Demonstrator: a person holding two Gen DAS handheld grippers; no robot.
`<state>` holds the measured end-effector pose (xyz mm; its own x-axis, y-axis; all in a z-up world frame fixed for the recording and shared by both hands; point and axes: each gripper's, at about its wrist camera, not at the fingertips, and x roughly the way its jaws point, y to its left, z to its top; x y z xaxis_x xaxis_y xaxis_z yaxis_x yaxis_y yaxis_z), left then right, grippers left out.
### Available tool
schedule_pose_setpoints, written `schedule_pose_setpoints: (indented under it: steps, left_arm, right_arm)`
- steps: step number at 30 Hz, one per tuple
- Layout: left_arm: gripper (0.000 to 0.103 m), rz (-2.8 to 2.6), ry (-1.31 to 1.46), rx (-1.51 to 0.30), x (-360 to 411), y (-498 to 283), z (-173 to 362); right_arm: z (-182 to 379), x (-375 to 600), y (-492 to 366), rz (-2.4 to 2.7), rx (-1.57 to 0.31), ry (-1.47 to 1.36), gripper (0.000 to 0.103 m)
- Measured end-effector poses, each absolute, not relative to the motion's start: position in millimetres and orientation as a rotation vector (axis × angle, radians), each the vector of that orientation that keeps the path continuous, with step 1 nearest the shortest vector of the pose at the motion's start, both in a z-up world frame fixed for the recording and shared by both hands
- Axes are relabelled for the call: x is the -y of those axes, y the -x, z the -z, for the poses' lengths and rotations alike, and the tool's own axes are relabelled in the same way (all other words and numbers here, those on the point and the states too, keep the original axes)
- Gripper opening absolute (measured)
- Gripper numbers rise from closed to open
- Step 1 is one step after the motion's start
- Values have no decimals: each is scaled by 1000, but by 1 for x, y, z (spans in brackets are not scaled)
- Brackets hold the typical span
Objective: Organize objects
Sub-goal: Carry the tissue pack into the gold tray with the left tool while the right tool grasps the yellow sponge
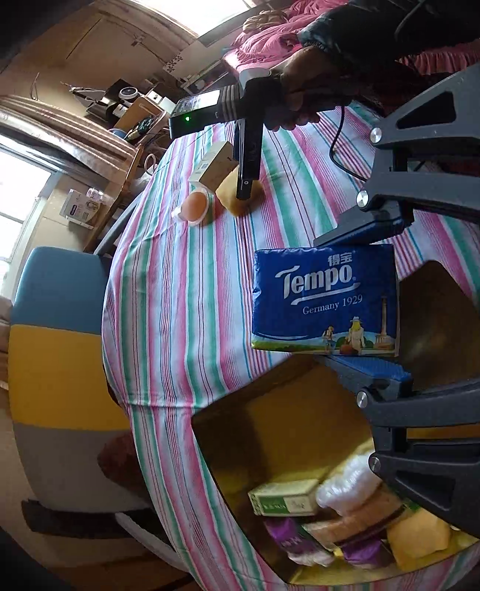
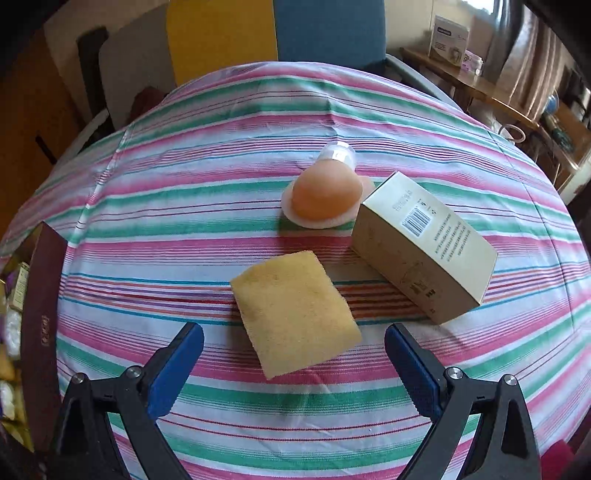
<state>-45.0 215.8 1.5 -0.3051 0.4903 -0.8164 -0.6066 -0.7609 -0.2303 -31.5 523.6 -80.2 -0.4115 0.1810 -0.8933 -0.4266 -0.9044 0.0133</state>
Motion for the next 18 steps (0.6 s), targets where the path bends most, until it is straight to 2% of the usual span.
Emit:
schedule_pose_setpoints:
  steps: [4, 6, 8, 13, 18]
  left_arm:
    - [53, -2151, 1284, -52, -164, 42, -3]
    - [53, -2188, 1297, 3, -137, 40, -4]
    - [53, -2240, 1315, 68, -105, 37, -5]
    - [52, -2385, 1345, 244, -25, 29, -9]
    - [52, -2432, 1390, 321, 9, 22, 1]
  right_arm:
    - [85, -523, 38, -2366, -268, 1440, 97]
    - [89, -519, 41, -2383, -240, 1472, 67]
    - [91, -516, 39, -2359, -169, 1479, 60]
    - [91, -521, 37, -2352, -210, 1482, 58]
    - [91, -524, 35, -2348, -248, 1480, 58]
